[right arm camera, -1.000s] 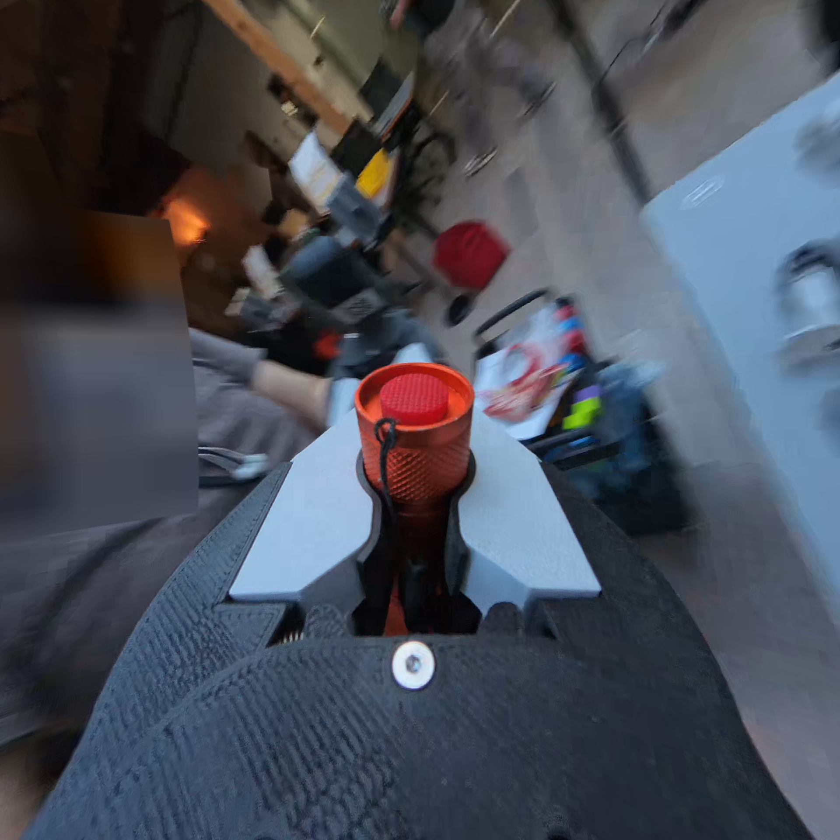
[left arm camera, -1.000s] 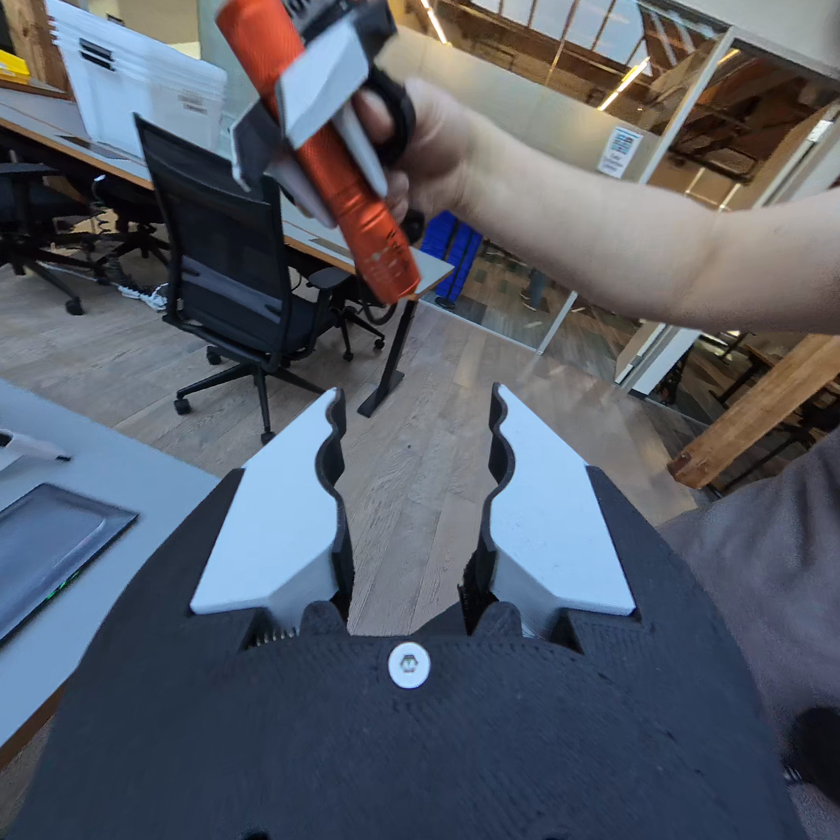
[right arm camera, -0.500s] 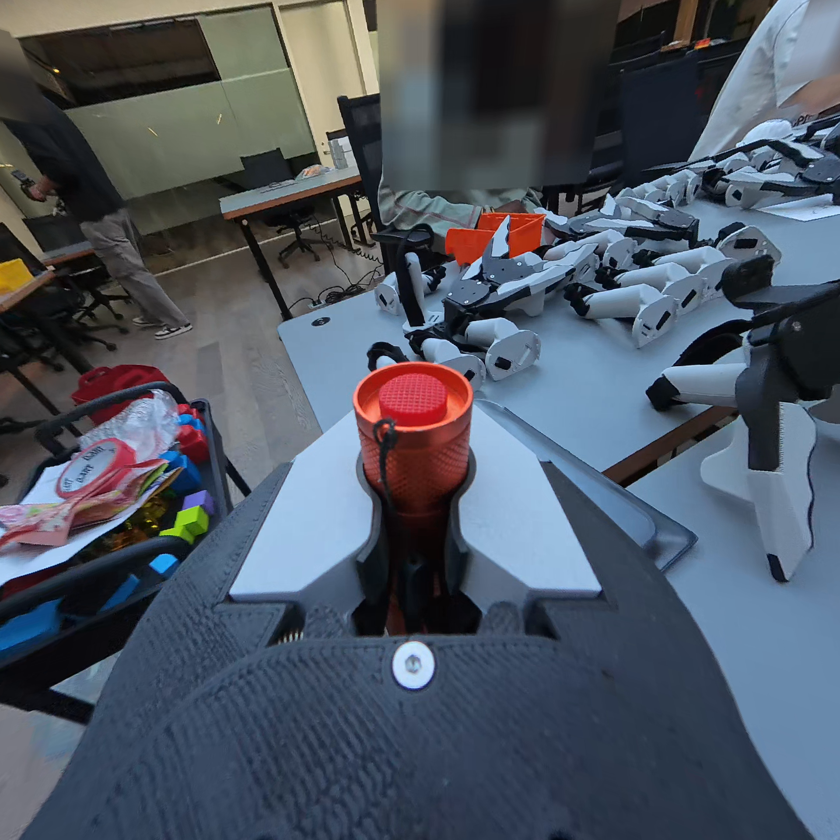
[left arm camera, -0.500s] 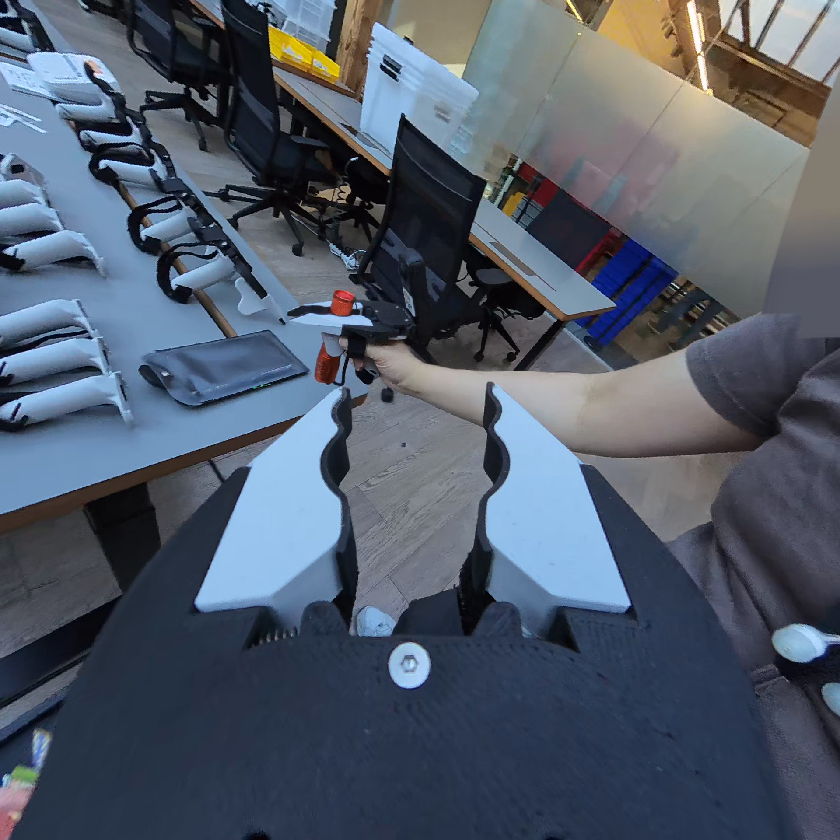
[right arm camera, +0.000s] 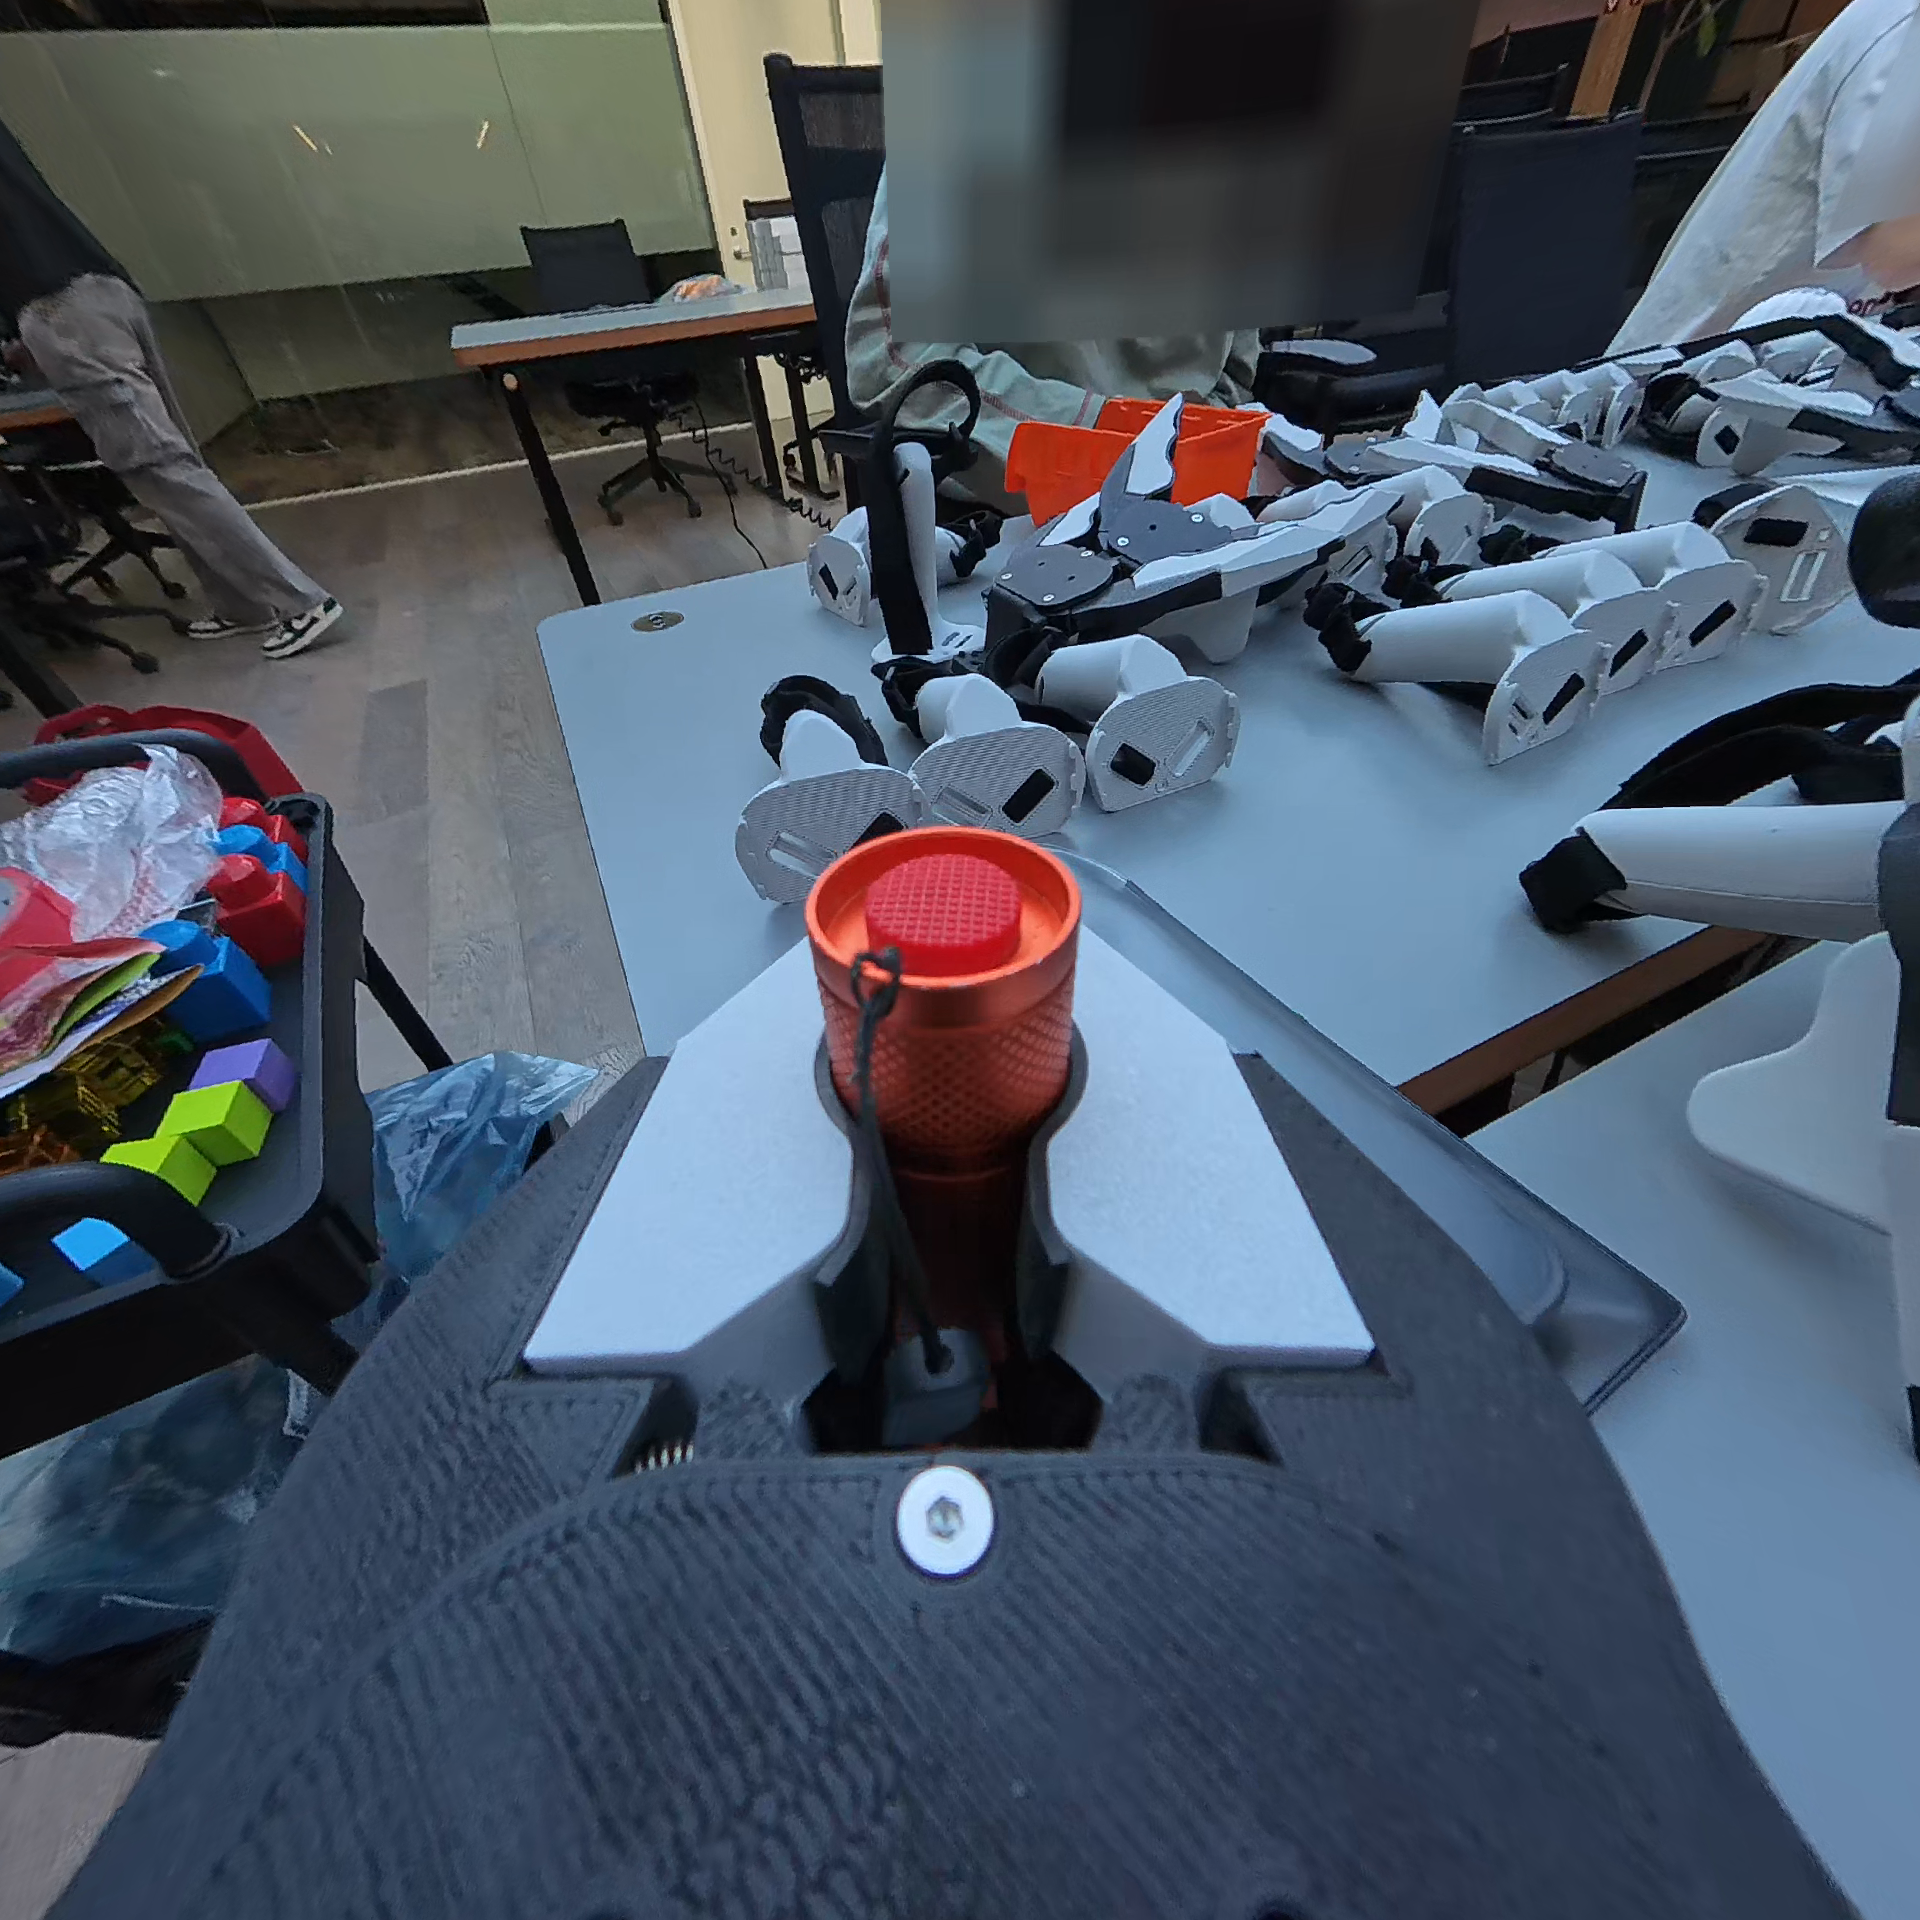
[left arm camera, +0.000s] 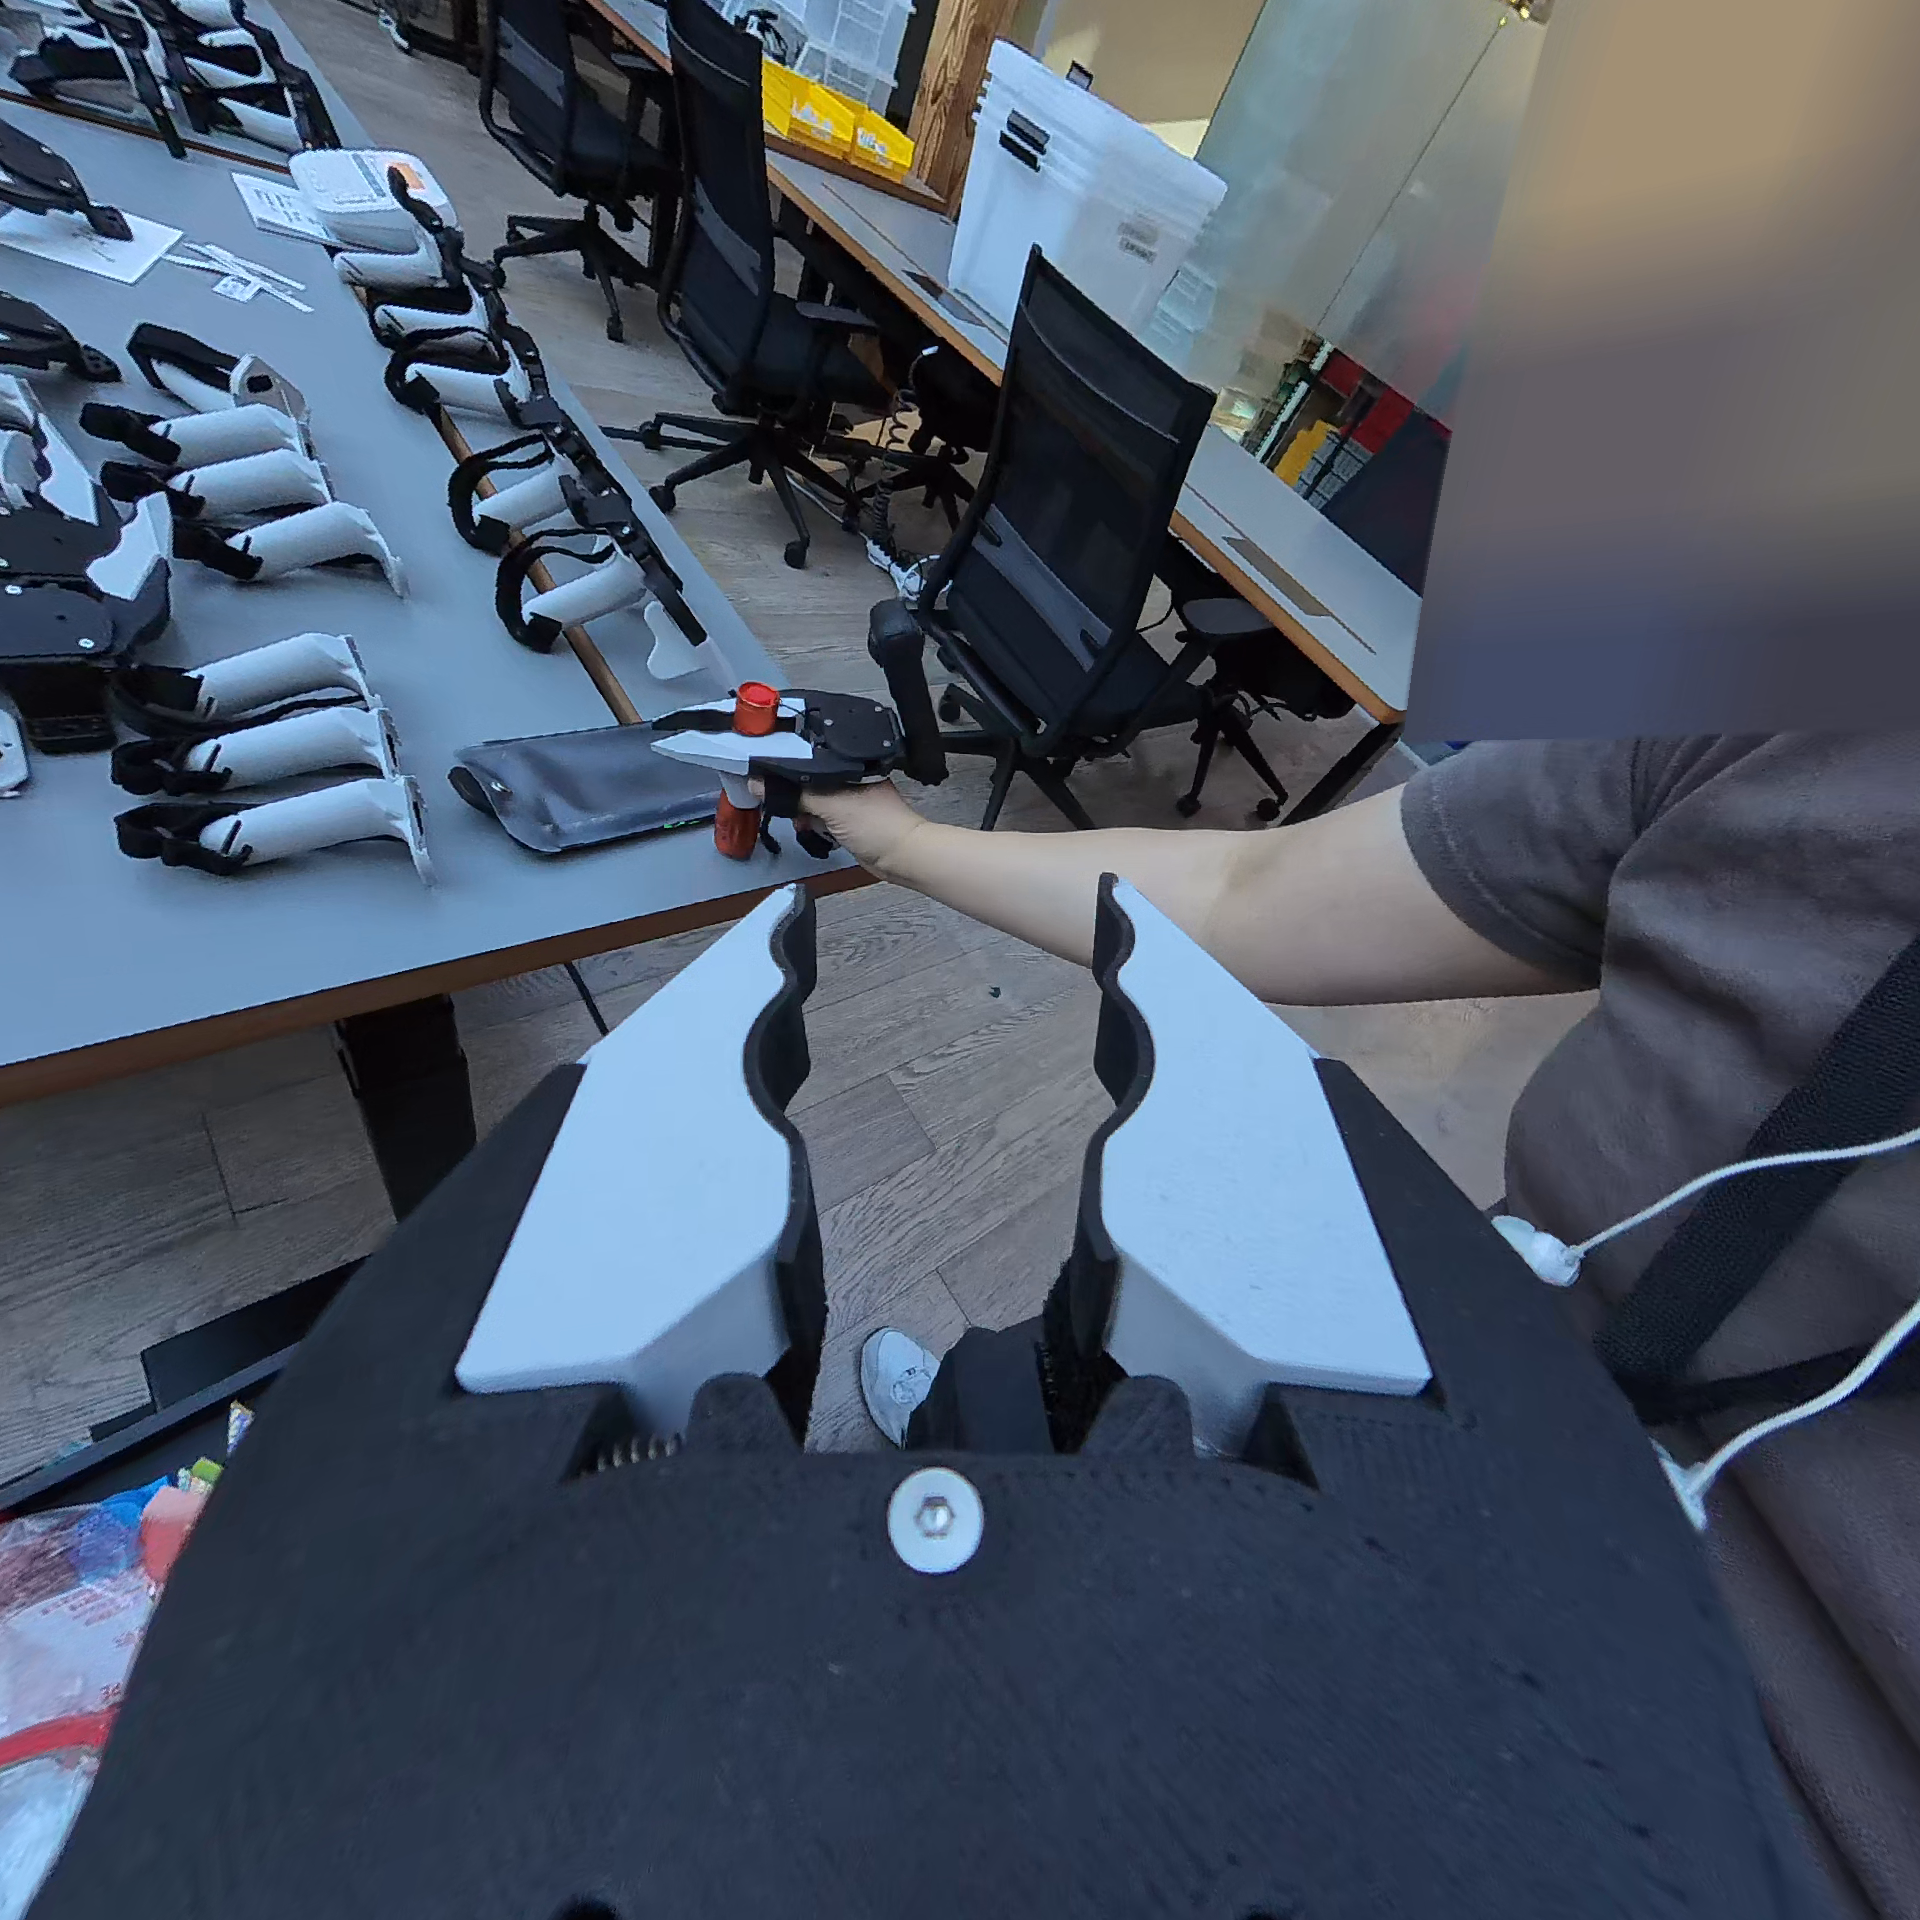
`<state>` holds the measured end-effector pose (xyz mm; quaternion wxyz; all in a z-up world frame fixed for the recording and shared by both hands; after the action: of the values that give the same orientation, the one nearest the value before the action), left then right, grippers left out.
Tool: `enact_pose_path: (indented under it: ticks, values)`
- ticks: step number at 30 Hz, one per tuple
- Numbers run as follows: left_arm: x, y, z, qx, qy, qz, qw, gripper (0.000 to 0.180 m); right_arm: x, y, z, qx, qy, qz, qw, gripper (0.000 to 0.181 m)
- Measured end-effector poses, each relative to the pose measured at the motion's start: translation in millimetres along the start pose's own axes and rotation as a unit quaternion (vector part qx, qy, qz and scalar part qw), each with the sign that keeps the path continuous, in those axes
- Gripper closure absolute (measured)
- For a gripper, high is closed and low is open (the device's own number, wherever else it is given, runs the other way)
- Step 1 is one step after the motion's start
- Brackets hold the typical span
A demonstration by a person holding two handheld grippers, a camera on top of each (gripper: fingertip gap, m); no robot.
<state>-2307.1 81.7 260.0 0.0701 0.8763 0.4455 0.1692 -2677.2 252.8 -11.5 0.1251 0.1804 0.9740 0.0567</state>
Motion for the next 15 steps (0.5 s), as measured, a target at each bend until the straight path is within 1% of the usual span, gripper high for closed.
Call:
enact_pose_path:
  ticks: [5,8,9,14,15]
  values:
    - [0.7,4.4,-0.1,0.004,0.002,-0.008,1.0,0.128,-2.3,-2.7,5.9,0.008,0.013,0.003,1.0,0.162]
    - [3.2,5.5,0.5,0.002,0.001,-0.007,1.0,0.128,-1.7,1.7,5.8,0.026,0.01,0.012,1.0,0.162]
    - [3.9,5.3,0.4,0.001,0.0,-0.007,1.0,0.128,-1.7,2.2,6.3,0.028,0.007,0.013,0.999,0.157]
    - [6.1,4.5,-4.4,0.003,-0.004,-0.002,1.0,0.128,1.2,5.8,5.6,0.032,-0.008,0.012,0.999,0.157]
    - [7.7,3.7,-5.9,0.005,-0.006,0.001,1.0,0.128,2.9,5.9,4.5,0.036,-0.015,0.012,0.999,0.152]
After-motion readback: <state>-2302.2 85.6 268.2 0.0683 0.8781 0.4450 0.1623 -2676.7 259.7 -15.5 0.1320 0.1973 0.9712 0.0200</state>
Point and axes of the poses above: each gripper's, where its closed fingertips meet, y back along the fingers, z out of its underside, x = y × z across the jaws, the point moved 6 cm from there along y, back along the fingers, and after that the axes turned 9 degrees about -y, right-handed, at the moved point
